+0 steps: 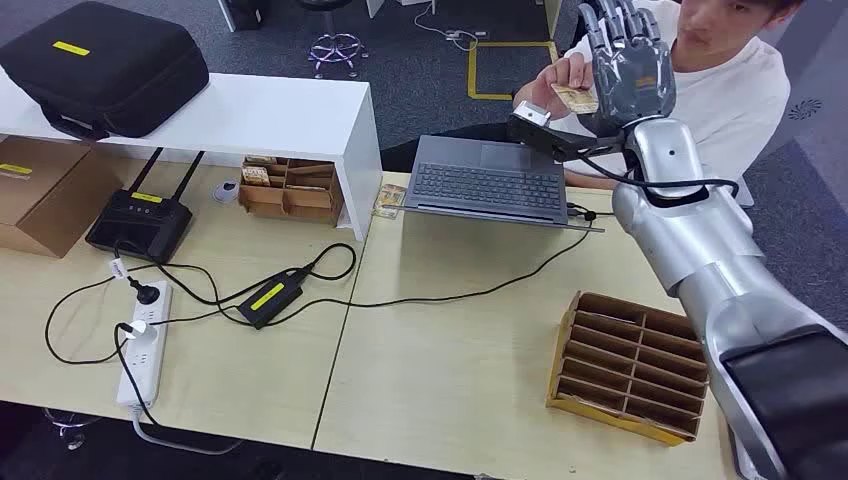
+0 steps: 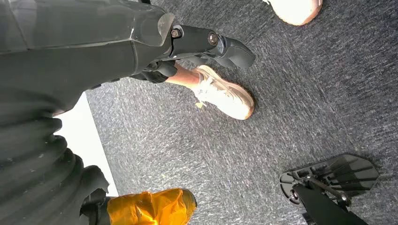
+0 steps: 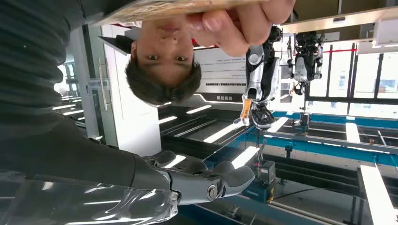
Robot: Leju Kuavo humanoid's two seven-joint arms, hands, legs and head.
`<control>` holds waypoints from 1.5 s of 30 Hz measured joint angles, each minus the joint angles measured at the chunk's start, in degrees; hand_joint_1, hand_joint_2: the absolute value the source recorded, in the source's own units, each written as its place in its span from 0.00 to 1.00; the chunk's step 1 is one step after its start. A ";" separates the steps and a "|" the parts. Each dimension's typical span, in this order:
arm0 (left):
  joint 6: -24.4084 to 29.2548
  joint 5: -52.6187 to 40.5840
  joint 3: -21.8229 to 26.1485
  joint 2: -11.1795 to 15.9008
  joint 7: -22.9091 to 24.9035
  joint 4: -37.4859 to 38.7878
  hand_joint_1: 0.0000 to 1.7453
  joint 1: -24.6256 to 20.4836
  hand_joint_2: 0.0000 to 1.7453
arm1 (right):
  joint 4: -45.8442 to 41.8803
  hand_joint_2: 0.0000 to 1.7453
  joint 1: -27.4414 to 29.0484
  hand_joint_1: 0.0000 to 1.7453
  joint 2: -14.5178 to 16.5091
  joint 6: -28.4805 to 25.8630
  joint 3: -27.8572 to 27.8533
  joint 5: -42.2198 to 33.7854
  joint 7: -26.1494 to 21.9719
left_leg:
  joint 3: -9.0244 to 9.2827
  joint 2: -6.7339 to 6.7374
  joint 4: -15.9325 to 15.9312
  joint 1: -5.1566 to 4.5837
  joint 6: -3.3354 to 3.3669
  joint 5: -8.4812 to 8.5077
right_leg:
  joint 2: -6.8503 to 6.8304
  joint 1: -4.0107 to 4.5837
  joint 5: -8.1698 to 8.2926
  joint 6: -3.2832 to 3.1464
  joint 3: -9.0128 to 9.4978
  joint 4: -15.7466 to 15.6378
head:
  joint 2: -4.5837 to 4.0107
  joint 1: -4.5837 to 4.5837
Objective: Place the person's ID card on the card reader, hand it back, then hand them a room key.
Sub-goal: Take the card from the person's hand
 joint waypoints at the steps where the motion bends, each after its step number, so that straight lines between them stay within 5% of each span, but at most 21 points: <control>1: 0.00 -0.02 0.00 0.00 0.00 0.00 0.00 0.00 1.00 | -0.01 1.00 0.11 1.00 0.03 0.02 -0.10 -0.20 -0.18 | 0.00 0.00 0.00 0.00 0.00 0.00 | 0.00 0.00 0.00 0.00 0.00 0.00 | 0.00 0.00; 13: 0.10 -0.64 0.02 -0.15 -0.06 0.00 0.00 0.03 1.00 | -1.78 1.00 2.04 1.00 0.26 0.08 -1.82 -2.32 -3.14 | 0.00 0.00 0.00 0.00 0.00 0.00 | 0.00 0.00 0.00 0.00 -0.01 0.00 | 0.00 0.00; 24: 0.59 -0.19 0.36 -0.18 -1.08 0.00 0.00 0.47 1.00 | -10.65 1.00 7.21 1.00 -1.87 0.16 -3.89 -10.63 -12.50 | 0.00 -0.02 0.00 0.00 0.00 -0.01 | -0.01 0.00 -0.01 0.00 -0.01 -0.03 | 0.00 0.00; 37: 2.90 2.59 5.36 -0.25 -2.78 0.00 0.00 3.59 1.00 | -45.09 1.00 36.66 1.00 -15.56 0.47 -18.19 -24.26 -19.33 | -0.08 -0.34 0.01 -0.01 0.23 -0.18 | -0.34 0.00 -0.12 0.16 0.12 -0.25 | 0.00 0.01; 45: 3.65 3.51 8.26 -0.29 -2.57 0.00 0.00 3.91 1.00 | -57.32 1.00 53.48 1.00 -19.00 -0.95 -33.85 -28.86 -21.08 | -0.10 -0.32 0.00 -0.02 0.23 -0.23 | -0.33 -0.01 -0.16 0.19 0.10 -0.26 | 0.00 -0.01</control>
